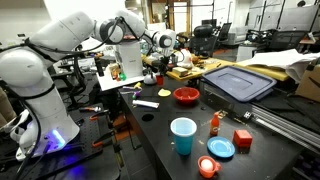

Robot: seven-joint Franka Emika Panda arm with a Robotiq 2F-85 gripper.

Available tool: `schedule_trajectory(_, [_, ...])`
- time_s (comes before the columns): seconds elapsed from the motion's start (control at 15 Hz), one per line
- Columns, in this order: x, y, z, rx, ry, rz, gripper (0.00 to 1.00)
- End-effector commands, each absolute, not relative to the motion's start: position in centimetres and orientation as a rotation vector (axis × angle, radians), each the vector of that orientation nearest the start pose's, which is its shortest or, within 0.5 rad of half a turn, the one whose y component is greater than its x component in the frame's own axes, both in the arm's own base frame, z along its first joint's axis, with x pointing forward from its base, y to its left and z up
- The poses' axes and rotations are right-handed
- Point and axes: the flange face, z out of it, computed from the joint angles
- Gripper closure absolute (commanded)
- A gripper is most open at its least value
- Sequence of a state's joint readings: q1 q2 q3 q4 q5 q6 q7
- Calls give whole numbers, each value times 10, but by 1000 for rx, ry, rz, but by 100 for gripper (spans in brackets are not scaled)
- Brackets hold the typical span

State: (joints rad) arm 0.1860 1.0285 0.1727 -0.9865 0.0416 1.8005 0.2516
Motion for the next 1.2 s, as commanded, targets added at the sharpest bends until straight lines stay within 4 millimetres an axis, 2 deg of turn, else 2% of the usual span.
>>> schedule_trajectory(0.0, [714,212,239,-2997,-86,387,99])
schedule_trajectory(0.4, [705,184,247,-2989,-67,435,99])
schedule_trajectory(0.6, [705,160,252,-2981,11,441,99])
schedule_trajectory(1.13, [701,57,292,-2926,307,376,99])
